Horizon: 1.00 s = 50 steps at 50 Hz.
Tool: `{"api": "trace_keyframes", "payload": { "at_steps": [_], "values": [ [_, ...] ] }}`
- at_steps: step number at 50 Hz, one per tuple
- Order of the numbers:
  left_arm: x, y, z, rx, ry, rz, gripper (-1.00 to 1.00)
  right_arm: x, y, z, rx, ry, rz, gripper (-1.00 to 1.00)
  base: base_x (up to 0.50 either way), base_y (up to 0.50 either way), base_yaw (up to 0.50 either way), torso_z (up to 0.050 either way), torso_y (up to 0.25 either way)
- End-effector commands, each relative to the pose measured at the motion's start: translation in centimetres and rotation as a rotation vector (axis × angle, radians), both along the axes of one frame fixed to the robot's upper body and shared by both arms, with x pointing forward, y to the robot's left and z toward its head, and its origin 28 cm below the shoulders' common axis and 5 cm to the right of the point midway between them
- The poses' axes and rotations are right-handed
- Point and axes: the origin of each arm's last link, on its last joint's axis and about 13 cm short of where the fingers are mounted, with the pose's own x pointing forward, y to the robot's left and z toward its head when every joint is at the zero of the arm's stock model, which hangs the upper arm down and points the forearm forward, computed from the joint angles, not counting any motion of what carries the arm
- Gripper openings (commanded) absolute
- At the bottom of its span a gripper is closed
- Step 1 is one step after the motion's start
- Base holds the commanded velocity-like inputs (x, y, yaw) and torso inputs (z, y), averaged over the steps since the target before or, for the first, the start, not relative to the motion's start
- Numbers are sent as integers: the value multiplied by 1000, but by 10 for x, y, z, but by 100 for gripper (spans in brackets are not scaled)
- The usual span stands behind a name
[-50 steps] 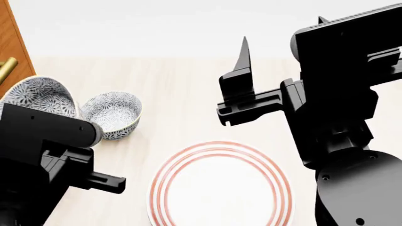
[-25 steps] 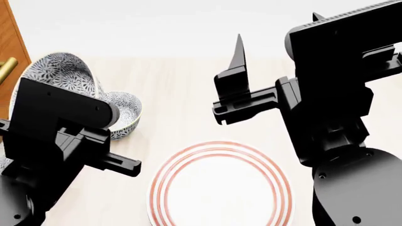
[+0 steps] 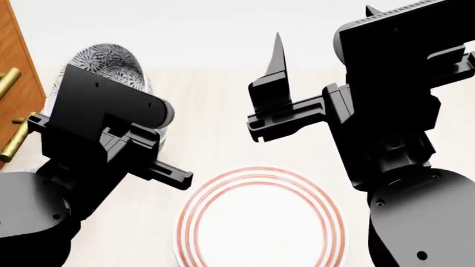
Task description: Put the bowl at the front on the plate.
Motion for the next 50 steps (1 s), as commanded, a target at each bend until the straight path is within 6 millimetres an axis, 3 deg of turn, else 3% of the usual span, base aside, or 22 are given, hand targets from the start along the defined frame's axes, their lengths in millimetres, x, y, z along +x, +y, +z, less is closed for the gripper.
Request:
{"api": "trace_keyframes", "payload": {
  "at_steps": [1, 50],
  "values": [
    [11, -6, 10, 16, -16, -11, -100, -2, 0, 6, -4, -12, 11, 100, 0, 0, 0, 0, 0],
    [46, -48, -14, 155, -6, -138, -100, -5, 5, 30, -19, -96, 56, 100, 0, 0, 0, 0, 1]
  ]
}}
